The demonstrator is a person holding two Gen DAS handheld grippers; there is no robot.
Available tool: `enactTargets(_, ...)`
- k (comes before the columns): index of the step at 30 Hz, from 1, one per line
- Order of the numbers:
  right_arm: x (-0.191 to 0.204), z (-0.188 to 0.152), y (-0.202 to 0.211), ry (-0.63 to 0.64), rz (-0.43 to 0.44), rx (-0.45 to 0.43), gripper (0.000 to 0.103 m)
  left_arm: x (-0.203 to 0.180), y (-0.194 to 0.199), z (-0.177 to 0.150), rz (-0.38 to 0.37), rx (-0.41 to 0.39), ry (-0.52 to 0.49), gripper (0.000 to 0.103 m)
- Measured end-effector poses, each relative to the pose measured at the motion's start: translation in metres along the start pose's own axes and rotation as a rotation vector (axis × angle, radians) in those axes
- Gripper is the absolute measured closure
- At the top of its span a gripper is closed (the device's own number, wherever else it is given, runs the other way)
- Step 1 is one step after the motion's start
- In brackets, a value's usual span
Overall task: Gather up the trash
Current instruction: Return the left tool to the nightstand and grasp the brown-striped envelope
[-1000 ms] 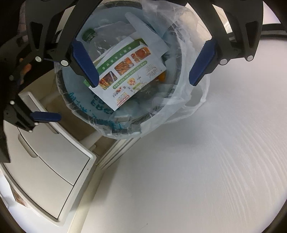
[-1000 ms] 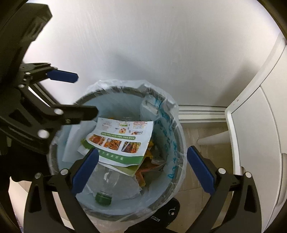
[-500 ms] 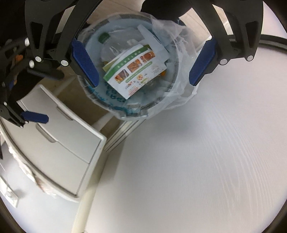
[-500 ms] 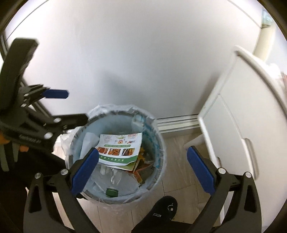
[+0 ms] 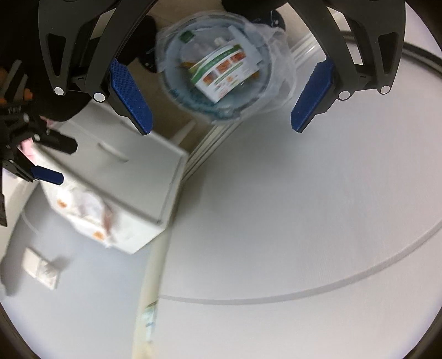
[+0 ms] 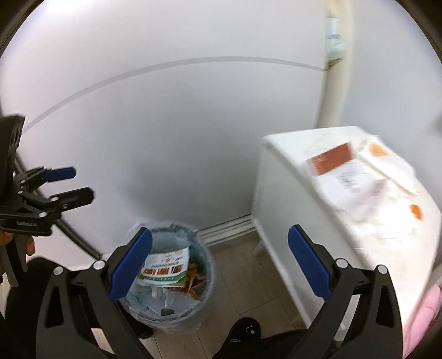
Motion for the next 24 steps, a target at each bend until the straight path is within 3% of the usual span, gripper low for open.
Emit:
enactTargets(7, -0.070, 0.023, 0.066, -0.106, -0.103, -0.093, 0.007, -0.061, 0.027, 0.042, -0.103, -0.073, -0.100, 0.006)
enactTargets(14, -0.125, 0.021, 0.091, -0.172, -0.158, -0.116, 0.007, -0.130, 0.019, 0.065, -0.220, -0.073, -0.156, 0.006)
enactTargets(17, -0.142, 0.016, 0.087, -0.206, -0.142, -0.113, 0.007, -0.158, 0.010, 0.070, -0.261, -0.069, -0.180, 0.006)
enactTargets(24, -0.173, 0.023, 0.072, -0.342, -0.012, -0.141, 0.007, -0.212, -0.021, 0.087, -0.357, -0.046, -0.229, 0.006)
Point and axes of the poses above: each gripper's, at about its wrist camera, not at the fingertips, and y roughly against the way its jaws point, x to its left, z to its top, the point moved 10 cm from there along -y, roughly the way its jaws point, and after that the axes turned 15 degrees about z, right-handed, at the moved point
